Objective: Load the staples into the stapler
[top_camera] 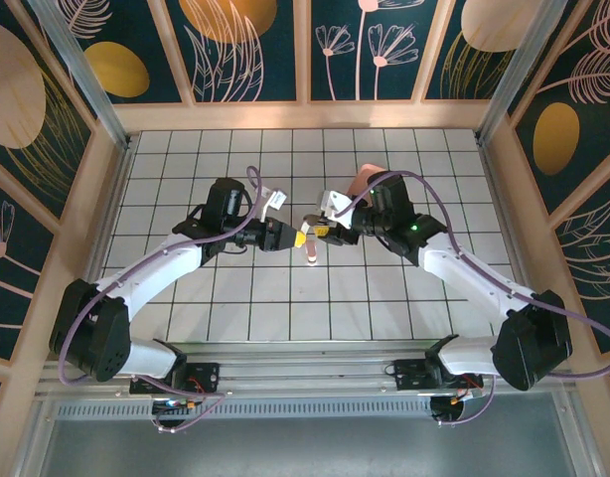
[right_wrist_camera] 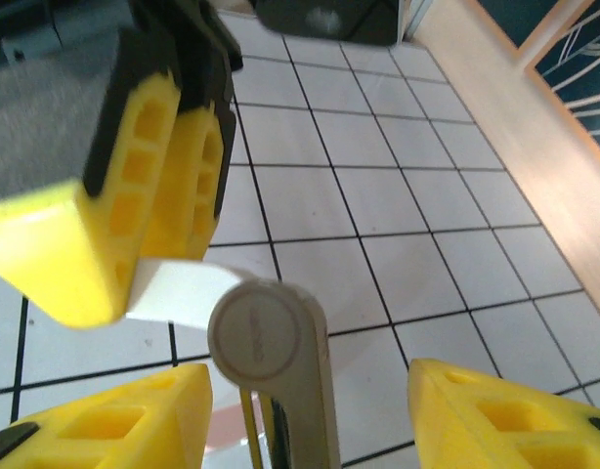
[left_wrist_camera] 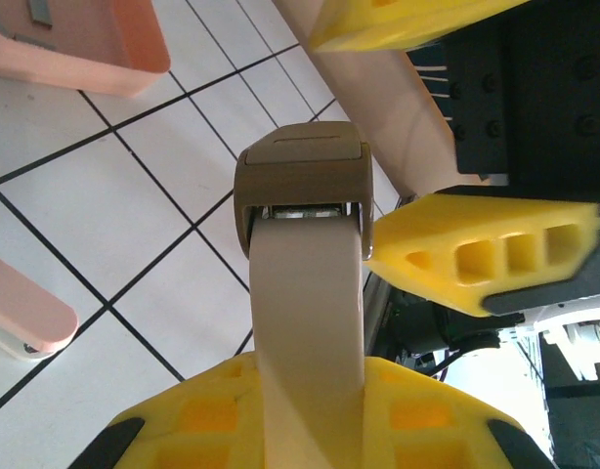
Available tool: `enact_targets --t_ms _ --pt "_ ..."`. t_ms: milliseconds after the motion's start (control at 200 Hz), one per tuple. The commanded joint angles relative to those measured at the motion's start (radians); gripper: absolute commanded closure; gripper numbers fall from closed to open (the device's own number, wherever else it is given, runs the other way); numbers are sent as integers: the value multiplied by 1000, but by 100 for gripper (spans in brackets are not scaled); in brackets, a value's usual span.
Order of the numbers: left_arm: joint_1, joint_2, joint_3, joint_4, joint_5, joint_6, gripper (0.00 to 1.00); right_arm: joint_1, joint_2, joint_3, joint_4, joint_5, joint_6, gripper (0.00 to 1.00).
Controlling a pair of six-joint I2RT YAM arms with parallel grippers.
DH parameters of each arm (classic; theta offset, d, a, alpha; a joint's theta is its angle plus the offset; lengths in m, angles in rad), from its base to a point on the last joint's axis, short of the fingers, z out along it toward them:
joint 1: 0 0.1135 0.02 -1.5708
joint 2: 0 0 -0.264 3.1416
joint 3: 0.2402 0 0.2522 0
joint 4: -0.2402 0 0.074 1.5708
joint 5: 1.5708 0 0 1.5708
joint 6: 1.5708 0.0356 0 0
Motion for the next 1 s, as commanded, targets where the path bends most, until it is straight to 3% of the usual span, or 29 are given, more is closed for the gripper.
enact_targets --t_ms 0,195,405,666,771,841,996 --pt "-5 10 35 -9 21 33 96 -6 -19 35 -73 -9 -43 44" --pt "-5 12 35 -7 29 23 96 10 -4 47 -68 45 -54 44" --pt "-5 9 35 -16 36 18 96 29 12 38 26 80 -32 64" --pt "-5 9 35 -11 49 3 94 35 27 33 26 124 -34 65" --pt "-4 9 35 -14 46 2 92 35 27 35 16 125 -30 72" --pt "-4 9 67 -31 29 14 84 34 24 33 8 127 -7 76" --pt "-4 -5 108 -69 -65 86 48 16 22 22 -13 68 208 80"
